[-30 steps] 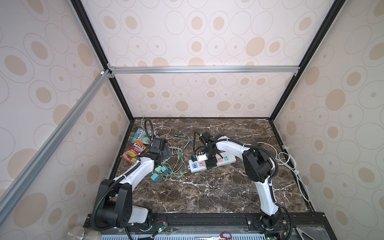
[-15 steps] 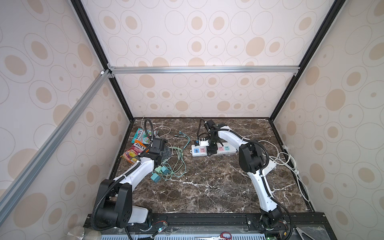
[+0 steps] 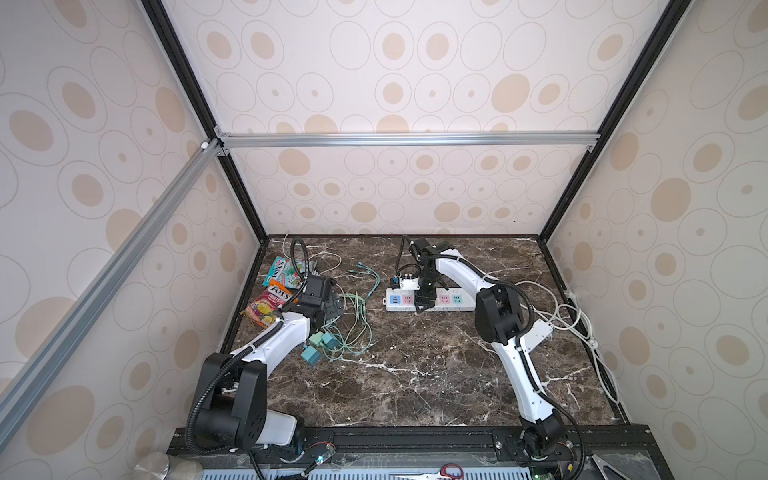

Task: Insert the plug

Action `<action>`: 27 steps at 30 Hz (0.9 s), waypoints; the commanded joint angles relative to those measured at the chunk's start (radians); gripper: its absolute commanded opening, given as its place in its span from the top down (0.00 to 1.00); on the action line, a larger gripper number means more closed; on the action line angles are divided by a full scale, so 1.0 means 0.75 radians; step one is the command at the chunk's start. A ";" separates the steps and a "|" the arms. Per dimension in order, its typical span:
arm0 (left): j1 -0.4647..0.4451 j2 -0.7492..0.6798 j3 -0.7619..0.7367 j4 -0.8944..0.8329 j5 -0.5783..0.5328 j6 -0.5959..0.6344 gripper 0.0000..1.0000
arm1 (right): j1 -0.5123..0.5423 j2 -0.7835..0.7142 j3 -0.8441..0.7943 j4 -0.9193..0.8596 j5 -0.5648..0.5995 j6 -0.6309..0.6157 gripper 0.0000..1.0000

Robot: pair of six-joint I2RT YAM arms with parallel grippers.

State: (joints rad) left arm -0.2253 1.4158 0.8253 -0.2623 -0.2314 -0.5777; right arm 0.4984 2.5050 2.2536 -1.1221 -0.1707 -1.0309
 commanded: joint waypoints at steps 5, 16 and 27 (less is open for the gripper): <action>0.000 0.025 0.049 -0.015 0.016 0.026 0.02 | 0.030 0.000 -0.028 -0.092 0.030 0.194 0.26; 0.002 0.006 0.049 -0.020 0.022 0.041 0.02 | 0.062 -0.057 -0.047 -0.034 -0.036 0.096 0.20; -0.008 -0.073 0.061 -0.161 -0.050 -0.003 0.02 | 0.062 -0.346 -0.305 0.255 -0.083 0.196 0.00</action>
State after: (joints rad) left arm -0.2260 1.4002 0.8257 -0.3099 -0.2199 -0.5667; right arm 0.5369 2.3287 2.0663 -1.0046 -0.1963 -0.9283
